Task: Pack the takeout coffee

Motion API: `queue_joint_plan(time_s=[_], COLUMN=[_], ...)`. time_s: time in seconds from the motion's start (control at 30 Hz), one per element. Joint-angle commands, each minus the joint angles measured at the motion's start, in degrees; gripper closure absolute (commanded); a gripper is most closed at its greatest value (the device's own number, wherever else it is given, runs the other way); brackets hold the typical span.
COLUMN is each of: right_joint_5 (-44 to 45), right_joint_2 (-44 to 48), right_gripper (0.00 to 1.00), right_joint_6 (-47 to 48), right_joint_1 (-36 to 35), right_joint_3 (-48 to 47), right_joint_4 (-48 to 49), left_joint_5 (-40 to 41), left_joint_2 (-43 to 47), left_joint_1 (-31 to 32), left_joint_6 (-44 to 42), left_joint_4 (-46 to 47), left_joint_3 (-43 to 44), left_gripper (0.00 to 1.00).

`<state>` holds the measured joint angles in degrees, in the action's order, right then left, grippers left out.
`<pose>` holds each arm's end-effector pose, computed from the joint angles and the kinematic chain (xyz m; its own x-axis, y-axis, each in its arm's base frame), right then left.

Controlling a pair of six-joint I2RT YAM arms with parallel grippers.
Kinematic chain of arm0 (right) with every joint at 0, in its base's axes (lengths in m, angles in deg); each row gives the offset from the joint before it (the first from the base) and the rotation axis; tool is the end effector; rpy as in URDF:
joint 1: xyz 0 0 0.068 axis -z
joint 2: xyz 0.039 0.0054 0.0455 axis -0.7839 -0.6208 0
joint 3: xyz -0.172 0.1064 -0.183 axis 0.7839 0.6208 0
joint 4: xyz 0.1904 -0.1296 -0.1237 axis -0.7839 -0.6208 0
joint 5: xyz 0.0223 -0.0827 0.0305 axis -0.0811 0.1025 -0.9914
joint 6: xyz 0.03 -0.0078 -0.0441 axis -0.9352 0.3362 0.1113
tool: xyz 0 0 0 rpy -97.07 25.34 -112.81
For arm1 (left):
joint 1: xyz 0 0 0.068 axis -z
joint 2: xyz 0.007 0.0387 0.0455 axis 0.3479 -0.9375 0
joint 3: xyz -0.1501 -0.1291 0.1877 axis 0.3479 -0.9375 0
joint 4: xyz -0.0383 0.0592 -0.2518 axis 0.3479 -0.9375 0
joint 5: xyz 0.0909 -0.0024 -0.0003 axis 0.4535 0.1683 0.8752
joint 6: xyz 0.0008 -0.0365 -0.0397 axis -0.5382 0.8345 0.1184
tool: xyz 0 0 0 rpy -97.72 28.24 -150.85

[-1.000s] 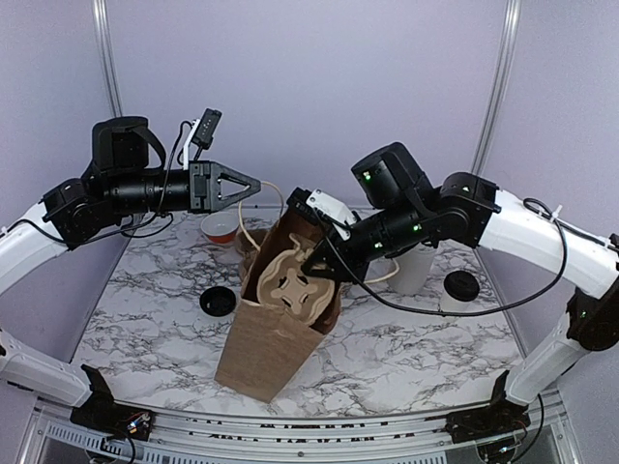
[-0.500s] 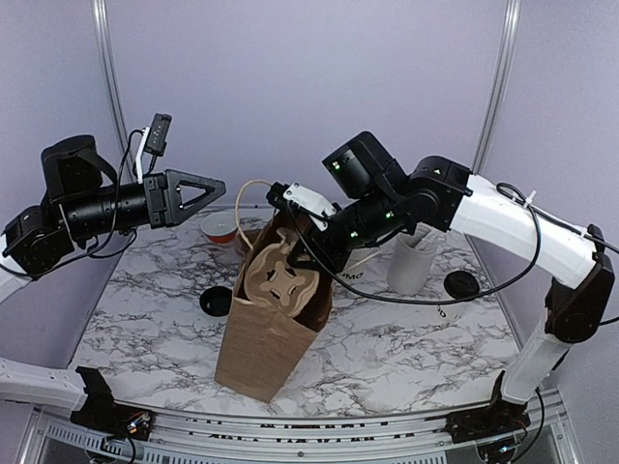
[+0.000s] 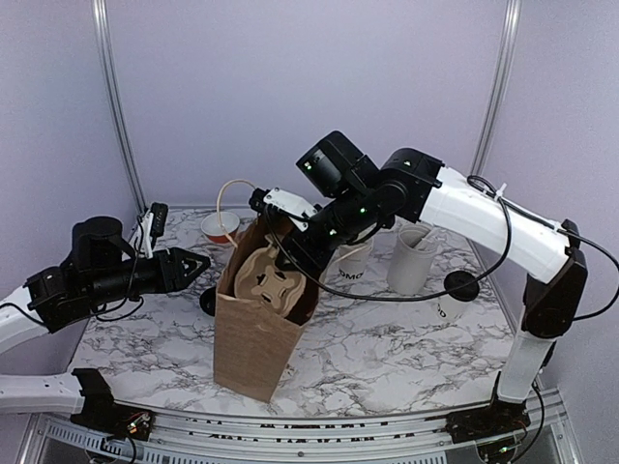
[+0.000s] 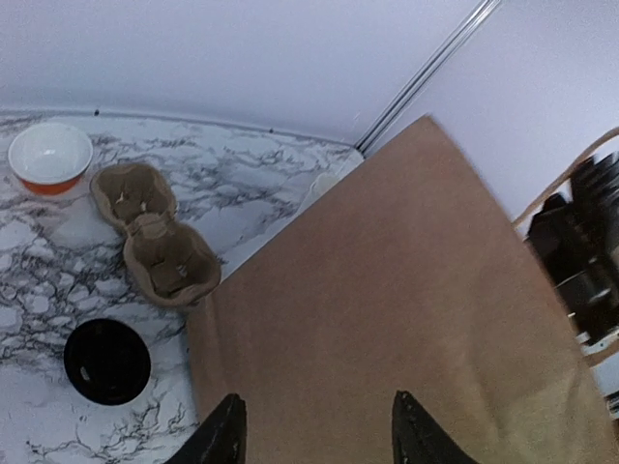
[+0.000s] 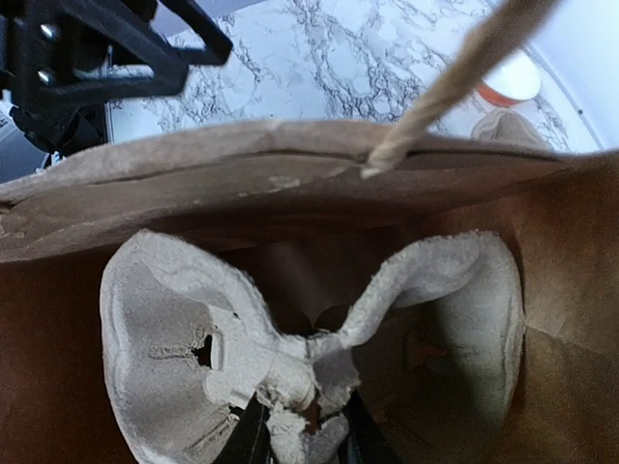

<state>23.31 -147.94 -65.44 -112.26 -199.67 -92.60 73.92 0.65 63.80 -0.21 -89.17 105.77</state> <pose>0.1866 0.3423 0.3839 -0.3184 -0.6717 -0.6690 -0.9274 0.3667 0.0732 0.1338 -0.1284 0.3334 -0.5118 -0.2680 -0.8163 0.5149 0.6649 -0.5411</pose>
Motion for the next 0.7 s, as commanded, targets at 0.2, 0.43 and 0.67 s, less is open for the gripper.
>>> queue_joint_plan(time_s=[0.2, 0.43, 0.67], right_joint_5=[2.38, 4.94, 6.08], right_joint_2=[-4.24, -6.03, -8.34], right_gripper=[0.82, 0.82, 0.83], right_joint_6=[-0.17, -0.06, 0.81], right_joint_1=[-1.46, -2.17, -2.77], right_joint_3=[-6.6, -8.23, -12.38], right_joint_4=[-5.29, -7.15, -9.22], left_joint_5=[-2.49, -5.59, -6.97], left_joint_2=[-6.91, -11.54, -17.03], left_joint_1=[-0.05, 1.21, 4.04], left_joint_6=[6.8, 8.93, 10.16], left_joint_4=[7.3, 13.4, 18.99], left_joint_3=[-13.38, -18.09, -19.15], left_gripper=[0.56, 0.59, 0.61])
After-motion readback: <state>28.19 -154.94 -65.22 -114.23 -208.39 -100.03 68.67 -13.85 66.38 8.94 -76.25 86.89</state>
